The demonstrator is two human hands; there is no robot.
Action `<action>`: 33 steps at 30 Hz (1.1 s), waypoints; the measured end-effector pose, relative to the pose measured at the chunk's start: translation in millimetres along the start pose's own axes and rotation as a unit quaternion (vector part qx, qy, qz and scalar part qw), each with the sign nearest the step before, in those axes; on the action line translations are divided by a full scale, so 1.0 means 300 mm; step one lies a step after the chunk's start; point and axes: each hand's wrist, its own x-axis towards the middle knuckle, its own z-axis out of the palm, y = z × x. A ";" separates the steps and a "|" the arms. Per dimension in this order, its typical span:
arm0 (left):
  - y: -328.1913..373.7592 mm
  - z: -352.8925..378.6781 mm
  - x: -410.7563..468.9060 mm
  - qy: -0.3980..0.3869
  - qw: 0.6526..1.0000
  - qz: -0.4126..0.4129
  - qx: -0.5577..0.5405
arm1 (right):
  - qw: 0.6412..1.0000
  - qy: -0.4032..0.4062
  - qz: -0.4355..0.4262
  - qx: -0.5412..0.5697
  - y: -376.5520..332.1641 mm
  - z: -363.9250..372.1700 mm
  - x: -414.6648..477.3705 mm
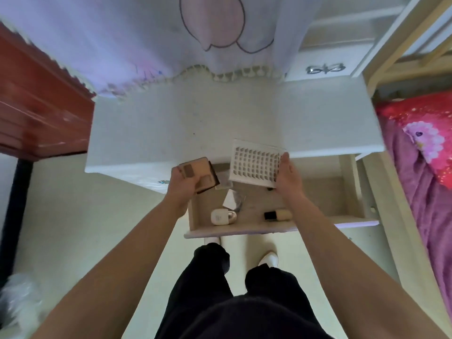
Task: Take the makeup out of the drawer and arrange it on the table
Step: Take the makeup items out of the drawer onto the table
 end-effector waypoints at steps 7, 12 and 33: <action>0.185 -0.197 0.099 0.052 0.993 -0.007 -0.106 | 0.998 -0.039 -0.018 0.055 -0.230 0.170 0.043; 0.244 -0.309 0.318 0.058 0.992 -0.035 -0.109 | 0.993 -0.065 0.027 0.093 -0.279 0.354 0.112; 0.405 -0.673 1.011 0.108 0.970 0.036 0.215 | 0.972 -0.048 -0.043 -0.226 -0.449 1.174 0.216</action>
